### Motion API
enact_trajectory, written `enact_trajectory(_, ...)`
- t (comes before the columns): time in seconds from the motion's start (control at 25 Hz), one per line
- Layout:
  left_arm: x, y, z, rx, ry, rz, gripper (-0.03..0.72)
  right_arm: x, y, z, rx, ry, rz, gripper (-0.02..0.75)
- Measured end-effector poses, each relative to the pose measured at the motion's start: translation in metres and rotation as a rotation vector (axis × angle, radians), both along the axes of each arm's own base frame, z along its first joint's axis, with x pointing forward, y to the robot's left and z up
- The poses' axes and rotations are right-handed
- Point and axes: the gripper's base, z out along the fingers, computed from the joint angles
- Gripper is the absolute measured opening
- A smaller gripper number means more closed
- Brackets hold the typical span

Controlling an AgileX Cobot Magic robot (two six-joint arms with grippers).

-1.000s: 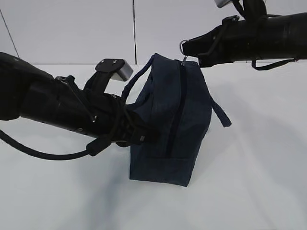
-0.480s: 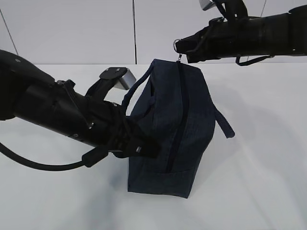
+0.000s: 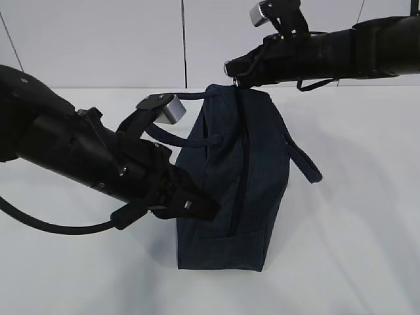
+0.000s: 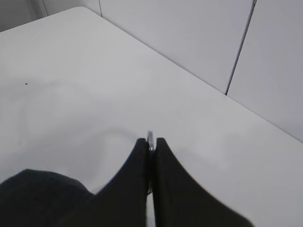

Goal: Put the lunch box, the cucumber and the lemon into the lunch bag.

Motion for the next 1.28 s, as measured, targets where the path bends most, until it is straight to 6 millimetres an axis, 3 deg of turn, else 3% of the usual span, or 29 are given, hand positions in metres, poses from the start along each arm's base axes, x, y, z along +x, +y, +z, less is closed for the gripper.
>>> enact_trajectory(0.48,0.0,0.001,0.0,0.001,0.012,0.0,0.011,0.007,0.005,-0.007,0.024,0.015,0.021,0.001)
enact_trajectory(0.56,-0.001,0.0,0.0,-0.003,0.019,-0.008,0.061,0.007,0.005,-0.006,0.029,0.016,0.027,0.001)
enact_trajectory(0.76,-0.004,-0.001,0.001,-0.019,0.043,-0.025,0.316,0.008,0.004,-0.005,0.045,0.02,0.022,0.001)
enact_trajectory(0.96,-0.002,-0.003,0.005,-0.029,0.031,-0.022,0.385,0.006,0.006,-0.004,0.063,0.032,0.039,0.001)
enact_trajectory(1.28,-0.004,0.017,0.059,-0.106,-0.132,0.035,0.388,0.005,0.006,-0.004,0.075,0.041,0.048,0.001)
